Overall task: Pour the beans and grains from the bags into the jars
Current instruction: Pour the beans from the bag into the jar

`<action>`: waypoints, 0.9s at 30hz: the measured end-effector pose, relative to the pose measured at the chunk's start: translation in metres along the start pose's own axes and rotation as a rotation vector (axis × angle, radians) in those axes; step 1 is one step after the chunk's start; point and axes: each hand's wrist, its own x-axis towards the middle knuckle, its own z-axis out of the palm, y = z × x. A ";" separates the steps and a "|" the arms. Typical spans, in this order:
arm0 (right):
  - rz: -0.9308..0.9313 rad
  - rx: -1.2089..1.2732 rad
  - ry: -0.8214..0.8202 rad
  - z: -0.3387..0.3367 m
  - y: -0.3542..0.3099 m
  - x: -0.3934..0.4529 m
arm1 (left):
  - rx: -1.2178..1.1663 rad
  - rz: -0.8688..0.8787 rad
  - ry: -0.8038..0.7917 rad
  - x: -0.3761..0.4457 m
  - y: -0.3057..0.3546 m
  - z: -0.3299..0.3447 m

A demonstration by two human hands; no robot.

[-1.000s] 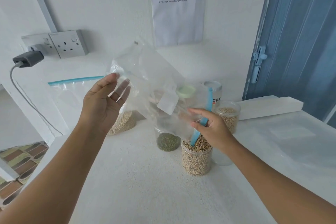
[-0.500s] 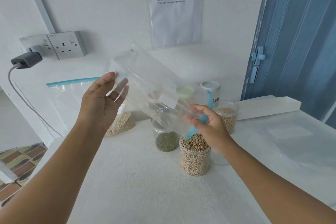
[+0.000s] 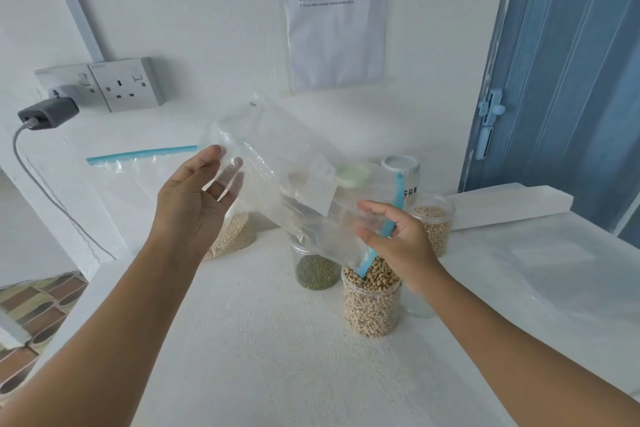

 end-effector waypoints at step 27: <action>0.001 0.125 -0.510 0.051 -0.104 0.036 | 1.184 0.106 -0.299 -0.018 0.092 -0.045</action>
